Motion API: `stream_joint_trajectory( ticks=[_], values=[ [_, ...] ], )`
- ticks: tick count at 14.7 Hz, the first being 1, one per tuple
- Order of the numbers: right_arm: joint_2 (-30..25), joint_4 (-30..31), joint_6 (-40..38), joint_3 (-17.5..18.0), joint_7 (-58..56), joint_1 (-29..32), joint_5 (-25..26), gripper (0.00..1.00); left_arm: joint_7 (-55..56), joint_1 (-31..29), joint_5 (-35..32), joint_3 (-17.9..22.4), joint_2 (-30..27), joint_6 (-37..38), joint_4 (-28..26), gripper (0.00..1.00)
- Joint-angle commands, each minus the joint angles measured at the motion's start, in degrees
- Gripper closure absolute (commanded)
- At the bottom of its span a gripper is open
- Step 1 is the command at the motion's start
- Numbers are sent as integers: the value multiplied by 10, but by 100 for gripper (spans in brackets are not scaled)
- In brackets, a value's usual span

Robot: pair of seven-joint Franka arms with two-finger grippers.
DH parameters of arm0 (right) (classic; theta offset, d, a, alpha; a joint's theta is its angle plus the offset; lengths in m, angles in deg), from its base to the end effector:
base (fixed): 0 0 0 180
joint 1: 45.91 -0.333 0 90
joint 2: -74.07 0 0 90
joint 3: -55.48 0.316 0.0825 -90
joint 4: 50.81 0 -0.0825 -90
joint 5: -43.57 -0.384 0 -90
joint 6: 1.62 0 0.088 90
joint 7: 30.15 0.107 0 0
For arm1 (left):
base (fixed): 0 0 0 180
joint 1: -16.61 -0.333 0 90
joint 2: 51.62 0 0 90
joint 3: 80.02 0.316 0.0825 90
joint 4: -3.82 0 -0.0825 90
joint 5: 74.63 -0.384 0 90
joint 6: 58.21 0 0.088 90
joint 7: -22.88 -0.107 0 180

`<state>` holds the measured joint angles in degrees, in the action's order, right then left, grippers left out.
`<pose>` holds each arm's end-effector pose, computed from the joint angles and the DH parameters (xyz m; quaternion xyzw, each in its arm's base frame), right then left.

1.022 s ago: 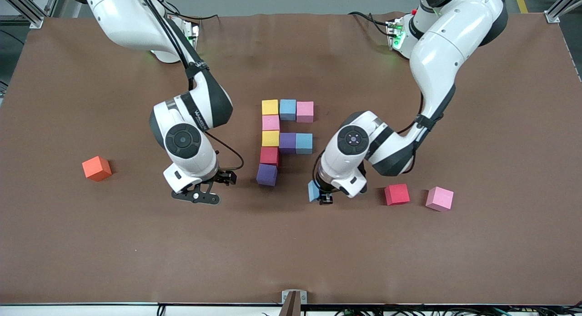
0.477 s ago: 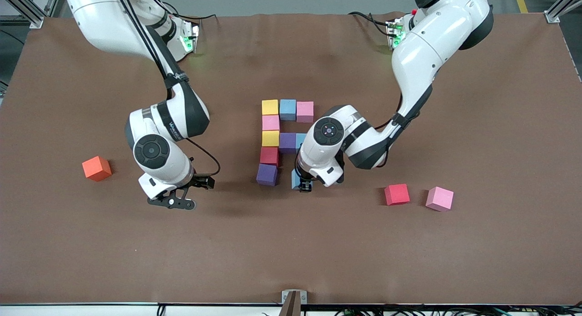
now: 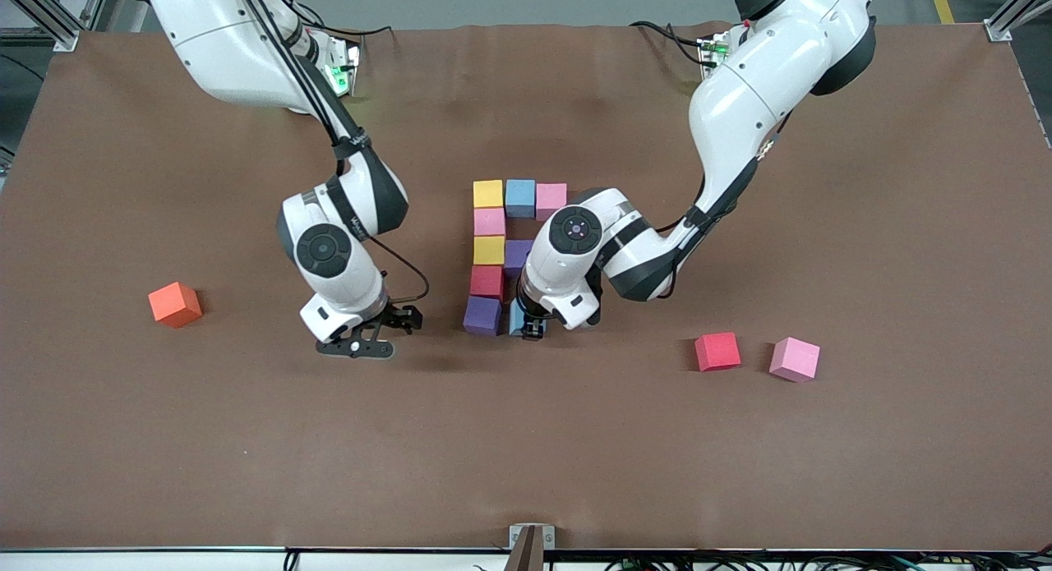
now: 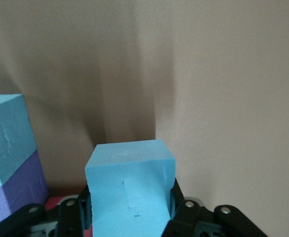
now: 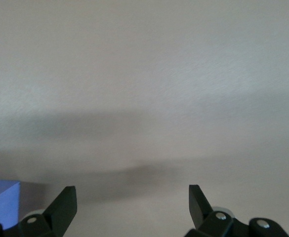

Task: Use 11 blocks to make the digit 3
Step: 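Lower the light blue cube beside the purple cube and open the left gripper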

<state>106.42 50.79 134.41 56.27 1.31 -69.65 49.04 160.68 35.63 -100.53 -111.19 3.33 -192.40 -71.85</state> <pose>0.6052 0.2742 0.2450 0.9990 -0.0278 0.0302 0.0180 0.5687 -0.5025 0.2241 0.7333 0.6715 -0.0406 0.0982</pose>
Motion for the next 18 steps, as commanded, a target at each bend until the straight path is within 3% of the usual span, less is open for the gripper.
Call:
stream_joint_trajectory(
  ticks=[1, 9, 14, 15, 17, 18],
  values=[
    [8, 13, 34, 0, 35, -22, 2, 0, 7, 23, 8, 26, 2, -13, 4, 67],
    [32, 11, 64, 0, 75, -46, 2, 0, 4, 37, 7, 30, 16, -43, 5, 66],
    [38, 11, 71, 0, 82, -48, 0, 0, 5, 57, 8, 57, 19, -57, 3, 64],
    [38, 11, 72, 0, 85, -49, 0, 0, 0, 55, 8, 57, 19, -58, 3, 55],
    [38, 10, 71, 0, 101, -55, 0, 0, 0, 52, 5, 57, 16, -57, 3, 0],
    [38, 10, 71, 0, 102, -56, 0, 0, 0, 53, 4, 57, 11, -55, 3, 0]
  ],
)
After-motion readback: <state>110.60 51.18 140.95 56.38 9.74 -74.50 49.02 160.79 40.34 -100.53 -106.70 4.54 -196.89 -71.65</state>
